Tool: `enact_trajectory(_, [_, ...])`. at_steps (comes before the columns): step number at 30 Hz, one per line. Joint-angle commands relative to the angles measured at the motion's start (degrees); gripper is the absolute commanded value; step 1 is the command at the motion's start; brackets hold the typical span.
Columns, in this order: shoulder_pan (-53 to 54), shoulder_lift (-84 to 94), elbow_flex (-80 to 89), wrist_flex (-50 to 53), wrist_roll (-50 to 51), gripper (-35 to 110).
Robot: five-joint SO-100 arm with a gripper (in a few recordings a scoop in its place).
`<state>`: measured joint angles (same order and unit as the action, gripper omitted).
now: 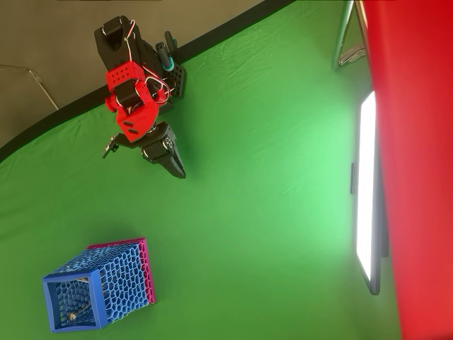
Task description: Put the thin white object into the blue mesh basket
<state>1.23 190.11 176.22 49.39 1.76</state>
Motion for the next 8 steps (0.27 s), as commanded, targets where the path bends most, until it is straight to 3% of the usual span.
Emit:
enact_trajectory(1, [0.26,0.35,0.44,0.26,0.26,1])
enact_trajectory(8, [0.26,0.44,0.44,0.26,0.26,1])
